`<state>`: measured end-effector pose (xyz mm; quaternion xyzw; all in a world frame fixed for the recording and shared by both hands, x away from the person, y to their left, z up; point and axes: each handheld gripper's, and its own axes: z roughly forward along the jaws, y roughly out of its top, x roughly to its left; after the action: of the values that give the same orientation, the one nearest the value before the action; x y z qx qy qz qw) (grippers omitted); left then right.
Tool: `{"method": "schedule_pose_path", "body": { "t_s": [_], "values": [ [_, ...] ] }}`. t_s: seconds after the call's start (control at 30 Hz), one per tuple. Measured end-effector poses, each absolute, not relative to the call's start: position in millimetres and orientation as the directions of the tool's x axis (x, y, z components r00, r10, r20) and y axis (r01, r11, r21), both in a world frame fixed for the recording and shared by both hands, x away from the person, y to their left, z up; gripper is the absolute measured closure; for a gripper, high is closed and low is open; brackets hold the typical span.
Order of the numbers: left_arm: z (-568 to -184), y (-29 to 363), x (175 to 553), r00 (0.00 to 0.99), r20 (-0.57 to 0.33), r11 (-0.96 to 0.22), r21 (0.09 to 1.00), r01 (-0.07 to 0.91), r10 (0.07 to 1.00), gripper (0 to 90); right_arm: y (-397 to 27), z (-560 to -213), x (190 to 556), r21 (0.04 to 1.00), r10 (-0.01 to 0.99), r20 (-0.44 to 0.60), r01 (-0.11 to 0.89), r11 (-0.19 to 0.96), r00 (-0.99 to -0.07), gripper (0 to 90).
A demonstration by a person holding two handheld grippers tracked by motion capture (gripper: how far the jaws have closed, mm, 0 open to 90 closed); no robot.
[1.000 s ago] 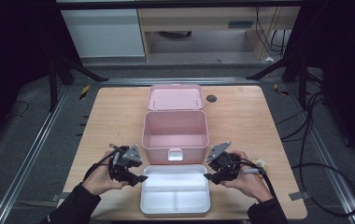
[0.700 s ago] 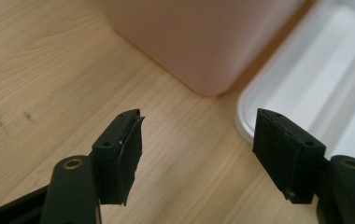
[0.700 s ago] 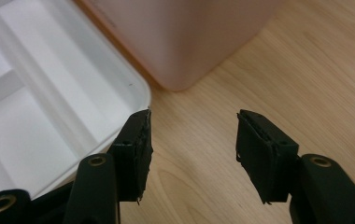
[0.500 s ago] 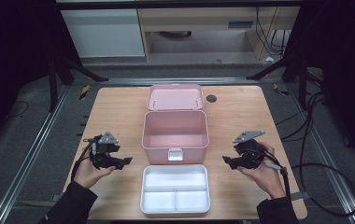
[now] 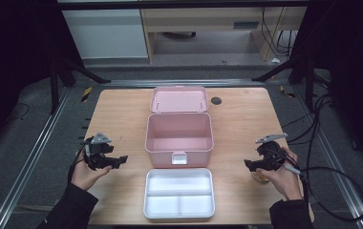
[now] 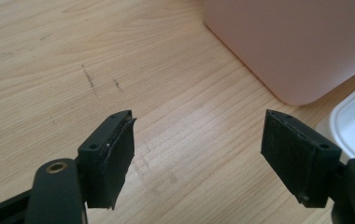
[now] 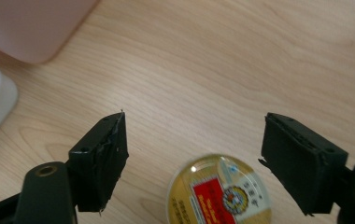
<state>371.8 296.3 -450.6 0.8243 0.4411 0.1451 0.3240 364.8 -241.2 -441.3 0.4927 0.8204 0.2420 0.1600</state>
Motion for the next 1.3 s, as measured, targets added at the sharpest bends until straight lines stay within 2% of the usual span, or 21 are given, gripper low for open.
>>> {"method": "schedule_pose_path", "body": {
  "t_s": [0.43, 0.57, 1.3],
  "values": [
    [-453.6, 295.7, 372.1, 0.572, -0.039, -0.412, 0.654, 0.635, 0.819, 25.1, -256.9, -461.9, 363.5, 0.412, 0.910, -0.005, 0.828, 0.380, -0.415, 16.2],
    [-454.4, 296.3, 372.2, 0.567, -0.043, -0.407, 0.652, 0.640, 0.822, 25.1, -258.1, -465.6, 363.4, 0.397, 0.913, -0.012, 0.836, 0.380, -0.409, 15.1],
    [-456.1, 292.7, 372.9, 0.574, -0.038, -0.421, 0.640, 0.643, 0.818, 27.3, -259.2, -485.7, 367.3, 0.285, 0.911, -0.002, 0.873, 0.395, -0.411, 17.9]
  ]
}}
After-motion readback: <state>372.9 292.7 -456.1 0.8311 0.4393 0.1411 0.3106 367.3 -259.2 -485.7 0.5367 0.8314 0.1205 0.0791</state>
